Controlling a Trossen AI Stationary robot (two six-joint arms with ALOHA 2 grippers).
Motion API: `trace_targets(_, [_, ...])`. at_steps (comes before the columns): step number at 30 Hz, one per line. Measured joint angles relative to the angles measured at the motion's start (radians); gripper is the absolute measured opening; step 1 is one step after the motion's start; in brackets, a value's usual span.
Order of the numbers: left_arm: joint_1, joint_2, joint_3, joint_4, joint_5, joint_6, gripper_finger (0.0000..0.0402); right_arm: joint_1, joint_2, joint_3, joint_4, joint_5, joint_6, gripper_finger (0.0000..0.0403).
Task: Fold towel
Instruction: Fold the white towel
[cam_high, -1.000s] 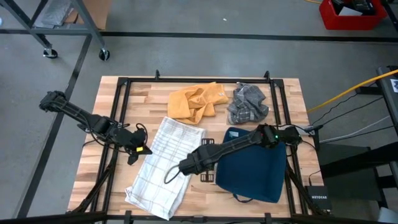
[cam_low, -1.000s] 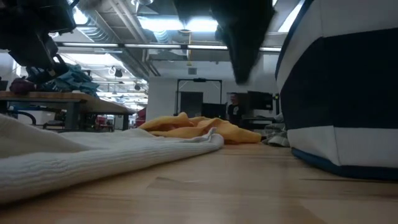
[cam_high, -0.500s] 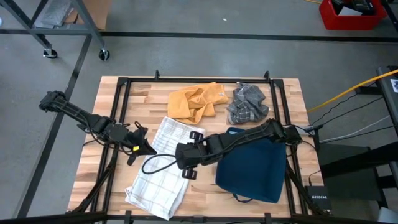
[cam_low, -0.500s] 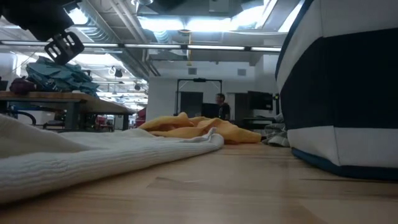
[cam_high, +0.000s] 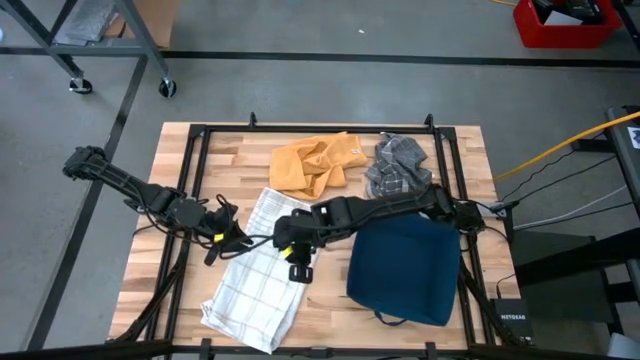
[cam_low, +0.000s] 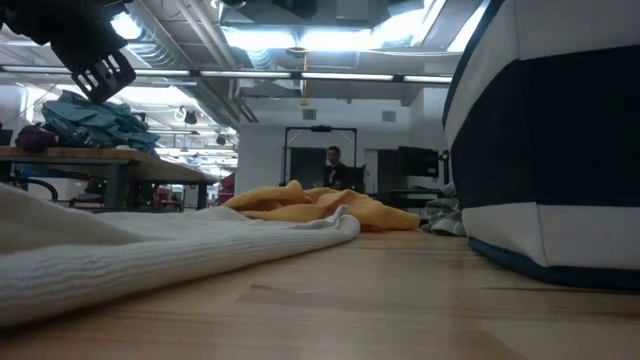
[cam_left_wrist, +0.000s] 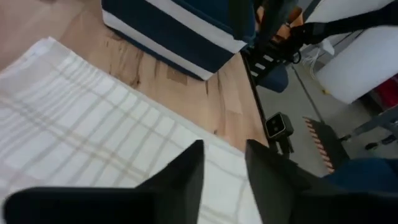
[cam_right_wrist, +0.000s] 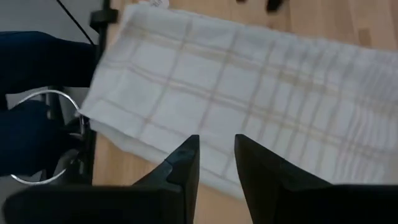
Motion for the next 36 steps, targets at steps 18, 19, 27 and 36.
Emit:
trace_targets(18, [-0.15,0.002,0.0,-0.301,0.352,0.249,0.0132,0.197,0.0,0.0,0.012,0.02,0.015,0.0195])
trace_targets(19, [-0.163,0.002,0.0,-0.319,0.352,0.234,0.0132,0.206,0.0,0.0,0.007,0.047,0.015,0.0195])
trace_targets(27, [-0.288,0.016,-0.004,-0.399,0.348,0.198,0.0131,0.248,0.095,-0.006,0.078,0.131,0.009,0.0195])
trace_targets(36, [-0.365,0.102,-0.005,-0.417,0.316,-0.296,0.0131,0.252,0.243,-0.008,0.171,0.041,0.011,0.0195])
